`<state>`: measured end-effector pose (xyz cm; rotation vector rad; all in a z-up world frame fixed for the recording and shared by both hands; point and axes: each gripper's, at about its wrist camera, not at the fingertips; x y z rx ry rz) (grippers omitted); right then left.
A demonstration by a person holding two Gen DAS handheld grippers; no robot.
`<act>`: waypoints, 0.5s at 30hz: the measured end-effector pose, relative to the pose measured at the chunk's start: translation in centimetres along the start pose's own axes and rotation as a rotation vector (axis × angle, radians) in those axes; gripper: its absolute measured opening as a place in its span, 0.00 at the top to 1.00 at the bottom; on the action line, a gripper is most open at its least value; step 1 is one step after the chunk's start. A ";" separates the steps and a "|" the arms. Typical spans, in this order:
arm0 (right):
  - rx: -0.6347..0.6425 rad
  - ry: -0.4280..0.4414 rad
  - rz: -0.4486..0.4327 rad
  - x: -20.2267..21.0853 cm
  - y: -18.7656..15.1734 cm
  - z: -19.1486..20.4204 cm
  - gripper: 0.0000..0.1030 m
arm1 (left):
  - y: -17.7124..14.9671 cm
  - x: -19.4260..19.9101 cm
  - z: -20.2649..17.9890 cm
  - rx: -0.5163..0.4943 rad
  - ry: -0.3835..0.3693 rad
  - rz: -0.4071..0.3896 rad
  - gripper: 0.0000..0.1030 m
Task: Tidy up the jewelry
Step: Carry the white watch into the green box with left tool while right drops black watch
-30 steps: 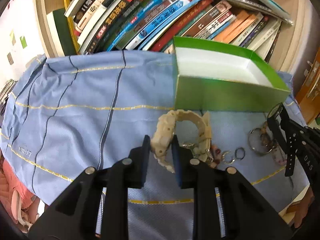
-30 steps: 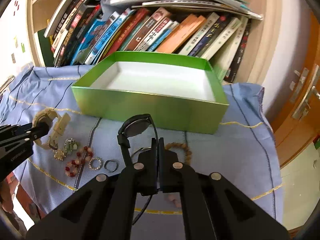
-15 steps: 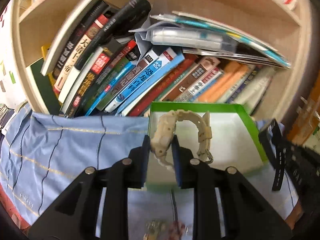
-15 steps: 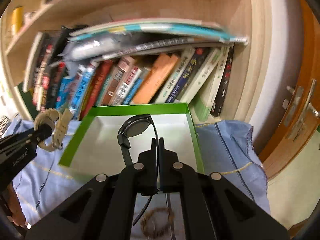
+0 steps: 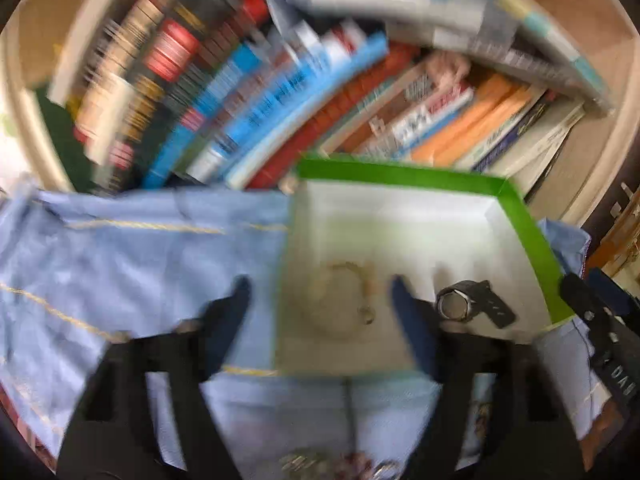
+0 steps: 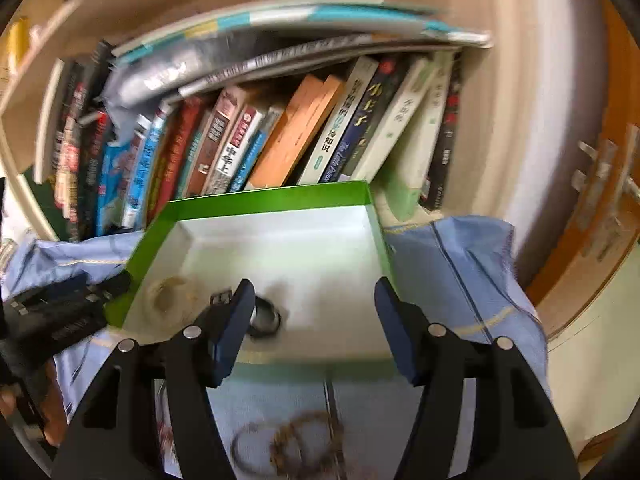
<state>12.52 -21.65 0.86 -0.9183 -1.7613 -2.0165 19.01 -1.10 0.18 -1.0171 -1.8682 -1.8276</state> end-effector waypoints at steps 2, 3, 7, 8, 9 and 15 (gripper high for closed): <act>-0.016 0.001 -0.011 2.2 -1.8 -1.6 0.40 | -1.8 3.2 0.3 -0.053 0.059 -0.066 0.19; -0.026 -0.016 -0.009 2.9 -3.0 -2.3 0.40 | -3.1 4.5 0.5 -0.071 0.091 -0.081 0.17; -0.012 -0.085 0.059 3.3 -8.0 -3.0 0.41 | -8.1 5.8 1.9 -0.065 0.114 -0.028 0.15; -0.007 -0.084 0.082 3.0 -8.9 -2.9 0.42 | -8.9 5.6 2.0 -0.065 0.103 0.003 0.15; 0.001 -0.070 0.110 2.6 -9.8 -2.8 0.47 | -9.8 5.2 2.1 -0.065 0.094 0.038 0.15; 0.075 -0.032 0.194 1.6 -12.4 -1.2 0.55 | -12.4 4.7 3.4 -0.049 0.063 0.109 0.15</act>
Point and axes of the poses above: each gripper's, at about its wrist camera, not at the fingertips, and x roughly against the way its jaws point, z to its left, y to its top, and after that the axes turned 8 degrees about -y, right-handed
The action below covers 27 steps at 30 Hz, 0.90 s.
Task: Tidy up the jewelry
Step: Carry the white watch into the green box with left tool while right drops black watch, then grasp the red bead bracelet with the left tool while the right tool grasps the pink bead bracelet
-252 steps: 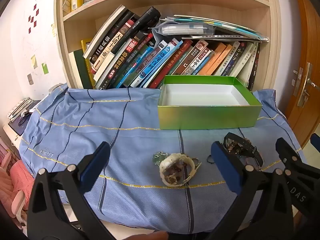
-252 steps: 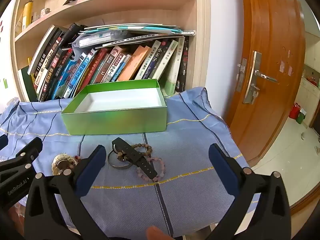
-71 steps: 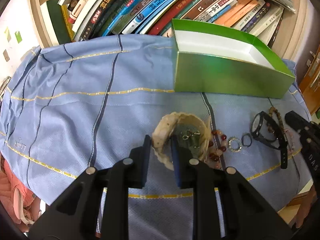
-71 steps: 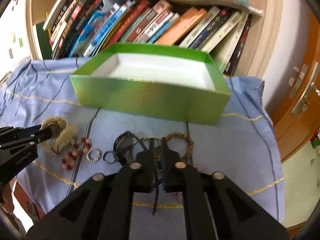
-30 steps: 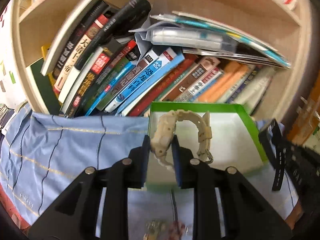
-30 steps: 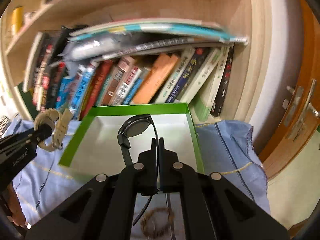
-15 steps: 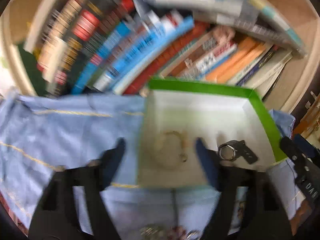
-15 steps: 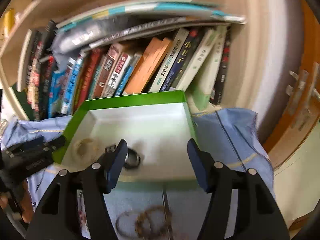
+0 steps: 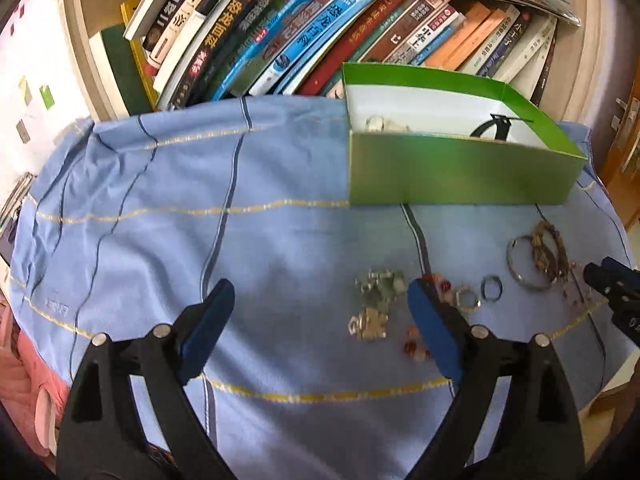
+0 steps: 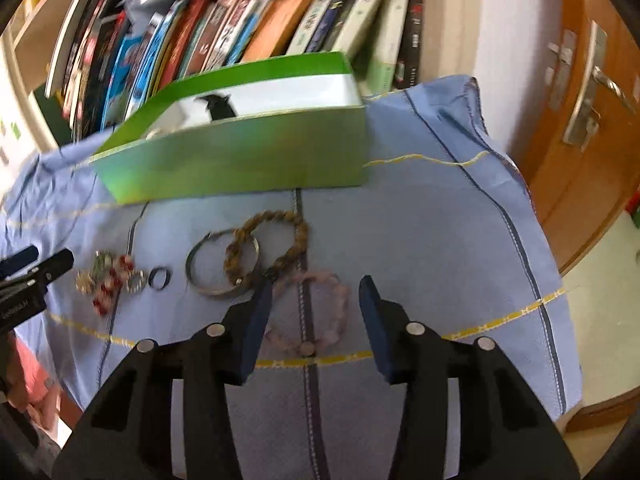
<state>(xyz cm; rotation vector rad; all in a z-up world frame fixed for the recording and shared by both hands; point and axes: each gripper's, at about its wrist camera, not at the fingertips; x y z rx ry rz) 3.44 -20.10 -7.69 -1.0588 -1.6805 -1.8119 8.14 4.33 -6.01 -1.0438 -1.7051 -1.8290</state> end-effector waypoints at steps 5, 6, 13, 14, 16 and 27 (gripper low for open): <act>0.004 -0.023 0.029 -1.3 -0.4 0.5 0.69 | -0.8 0.0 -0.8 -0.045 -0.011 -0.004 0.15; 0.002 -0.041 0.039 -1.6 -0.5 0.5 0.70 | -0.9 0.0 -0.9 -0.051 -0.014 -0.002 0.15; 0.061 0.032 0.046 -0.9 -1.3 2.0 0.76 | -1.9 -0.9 -2.3 -0.099 -0.057 0.045 0.15; 0.068 0.043 0.042 -0.7 -1.4 2.3 0.76 | -1.9 -1.0 -2.3 -0.102 -0.064 0.048 0.15; 0.070 0.064 0.040 -0.5 -1.5 2.5 0.76 | -2.0 -1.1 -2.3 -0.100 -0.076 0.052 0.15; 0.047 0.037 0.032 -0.4 -1.2 1.9 0.76 | -2.3 -1.7 -3.7 -0.098 -0.184 0.106 0.61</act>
Point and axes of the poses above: each gripper's, at about its wrist camera, not at the fingertips, and x roughly against the way its jaws point, z to its left, y to its top, and after that the axes turned 8 degrees about -y, right-handed
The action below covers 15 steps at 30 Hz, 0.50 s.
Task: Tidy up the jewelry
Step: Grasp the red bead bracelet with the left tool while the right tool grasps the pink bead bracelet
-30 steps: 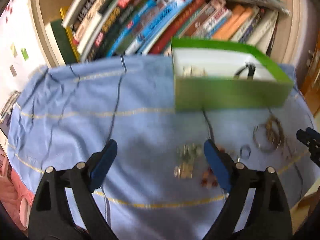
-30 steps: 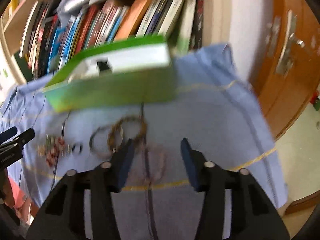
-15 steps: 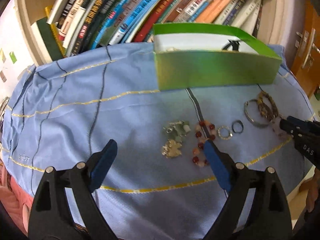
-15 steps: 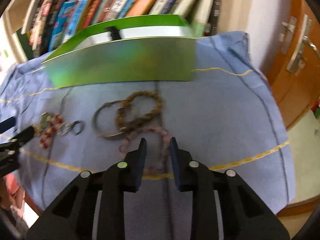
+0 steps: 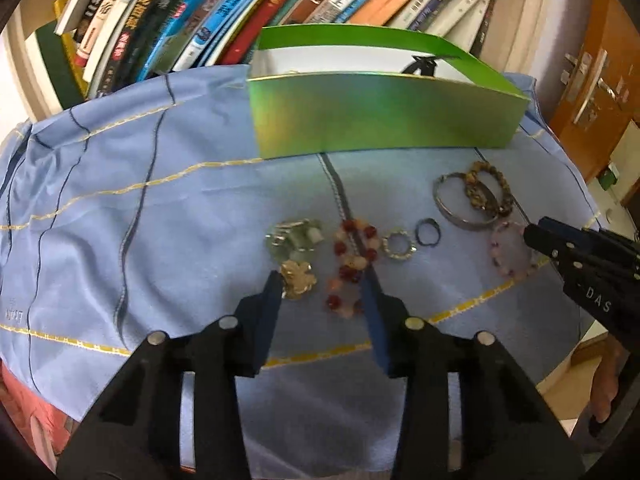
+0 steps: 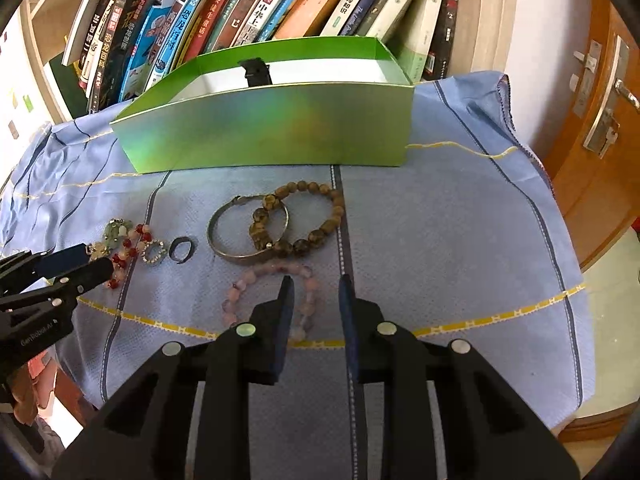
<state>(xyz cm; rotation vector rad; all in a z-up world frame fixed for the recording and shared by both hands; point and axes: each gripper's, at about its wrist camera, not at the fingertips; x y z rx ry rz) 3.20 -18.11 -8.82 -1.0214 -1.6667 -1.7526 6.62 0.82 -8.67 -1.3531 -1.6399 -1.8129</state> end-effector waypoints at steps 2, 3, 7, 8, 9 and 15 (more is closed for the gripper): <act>-0.003 -0.010 0.008 -0.3 0.0 0.0 0.76 | 0.1 -0.3 -0.5 -0.006 0.007 0.004 0.61; -0.003 -0.019 0.010 -0.4 0.0 0.1 0.76 | 0.2 -0.5 -0.7 -0.011 0.014 0.004 0.61; 0.012 -0.050 0.006 -0.5 -0.1 0.7 0.76 | 0.1 -1.1 -1.6 -0.035 0.033 0.011 0.61; 0.016 -0.054 0.003 -0.5 -0.1 0.8 0.75 | 0.1 -1.1 -1.7 -0.038 0.038 0.010 0.61; 0.020 -0.057 0.001 -0.5 -0.1 0.9 0.76 | 0.1 -1.2 -1.8 -0.037 0.047 0.007 0.63; 0.058 -0.074 -0.025 -0.4 -0.4 1.9 0.91 | 0.0 -1.4 -1.4 -0.020 0.083 0.013 0.88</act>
Point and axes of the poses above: each gripper's, at about its wrist camera, not at the fingertips, and x roughly against the way its jaws point, z to its left, y to its top, and after that the axes turned 8 degrees about -y, right-handed
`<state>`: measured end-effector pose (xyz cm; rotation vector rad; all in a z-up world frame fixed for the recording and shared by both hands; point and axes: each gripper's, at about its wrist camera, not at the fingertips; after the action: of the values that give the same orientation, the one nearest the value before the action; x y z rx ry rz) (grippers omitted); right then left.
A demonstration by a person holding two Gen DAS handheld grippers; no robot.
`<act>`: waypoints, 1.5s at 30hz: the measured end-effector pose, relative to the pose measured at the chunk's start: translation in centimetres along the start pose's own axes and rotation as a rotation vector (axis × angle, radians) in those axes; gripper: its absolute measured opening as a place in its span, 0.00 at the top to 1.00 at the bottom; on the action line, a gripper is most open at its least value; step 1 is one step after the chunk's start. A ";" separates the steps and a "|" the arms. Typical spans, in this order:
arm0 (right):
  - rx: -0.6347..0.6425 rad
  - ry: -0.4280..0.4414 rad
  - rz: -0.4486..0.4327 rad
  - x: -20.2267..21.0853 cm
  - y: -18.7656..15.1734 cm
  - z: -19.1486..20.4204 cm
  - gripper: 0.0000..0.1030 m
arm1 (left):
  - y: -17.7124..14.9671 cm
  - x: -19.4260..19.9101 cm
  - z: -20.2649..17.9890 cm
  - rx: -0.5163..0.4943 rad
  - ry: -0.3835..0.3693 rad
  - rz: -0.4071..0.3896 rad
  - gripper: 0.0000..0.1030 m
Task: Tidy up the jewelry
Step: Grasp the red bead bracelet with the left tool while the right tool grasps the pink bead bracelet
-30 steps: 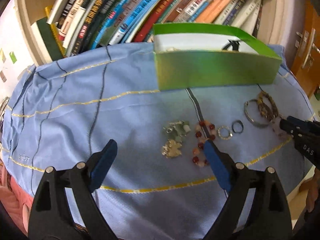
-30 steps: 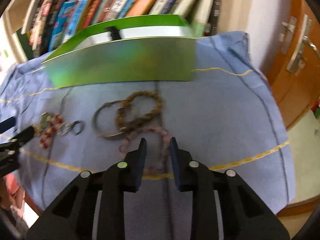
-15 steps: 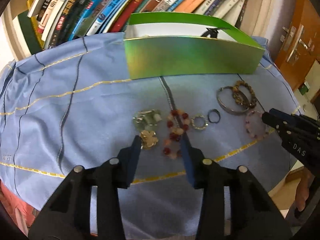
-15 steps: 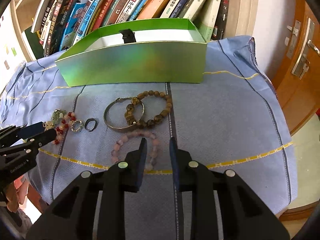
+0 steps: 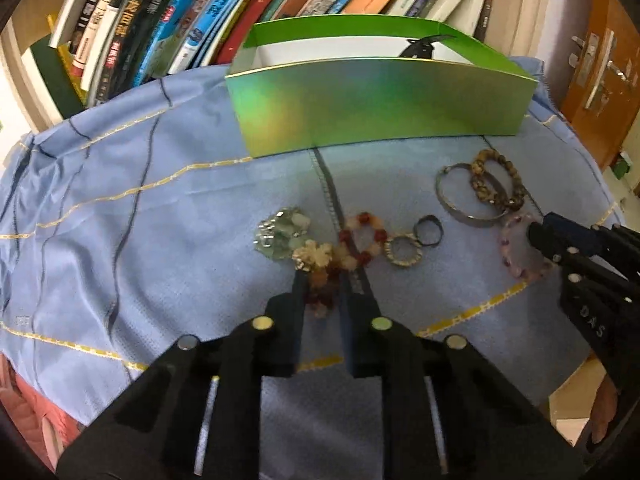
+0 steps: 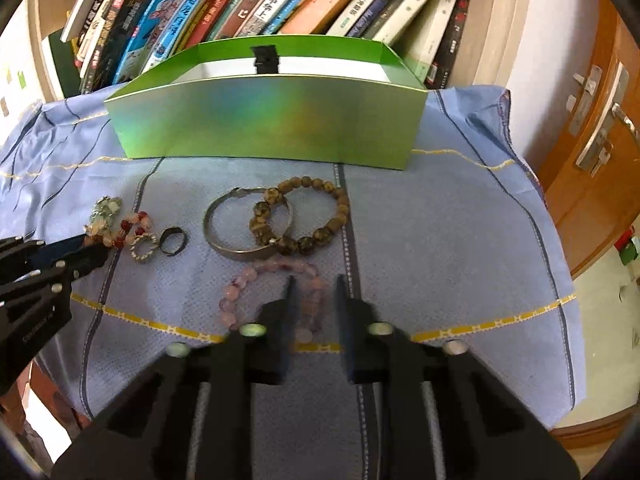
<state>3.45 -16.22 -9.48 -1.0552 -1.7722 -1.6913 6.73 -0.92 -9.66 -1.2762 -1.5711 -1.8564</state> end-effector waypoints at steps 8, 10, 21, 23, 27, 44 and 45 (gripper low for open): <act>-0.037 -0.021 -0.025 0.9 -0.1 -1.8 0.92 | -0.1 2.4 1.6 0.032 -0.023 -0.042 0.92; -0.053 -0.025 -0.042 1.6 0.1 -2.5 0.92 | -0.2 3.5 1.3 0.018 -0.063 -0.057 0.92; -0.048 0.023 -0.050 2.6 0.2 -1.9 0.91 | -0.8 3.0 -1.3 -0.023 -0.133 -0.020 0.67; -0.062 0.006 -0.030 2.0 0.0 -2.4 0.88 | -0.8 2.9 -1.3 -0.029 -0.115 -0.027 0.58; -0.073 -0.012 -0.010 1.4 -0.4 -2.9 0.84 | -0.9 2.5 -0.9 -0.022 -0.094 -0.010 0.58; -0.021 -0.048 0.002 0.5 -1.1 -1.5 0.58 | -1.1 0.8 -0.4 0.022 -0.001 0.008 0.73; -0.020 -0.050 0.001 0.5 -1.1 -1.4 0.61 | -1.0 0.8 -0.4 0.025 0.004 0.005 0.70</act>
<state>2.06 -17.46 -9.60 -1.1161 -1.7884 -1.6991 5.41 -0.75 -9.56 -1.2634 -1.5821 -1.8296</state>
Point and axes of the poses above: each gripper's, at about its wrist camera, not at the fingertips, and x roughly against the way its jaws point, z to its left, y to its top, and after that the axes turned 8 degrees about -y, right-handed
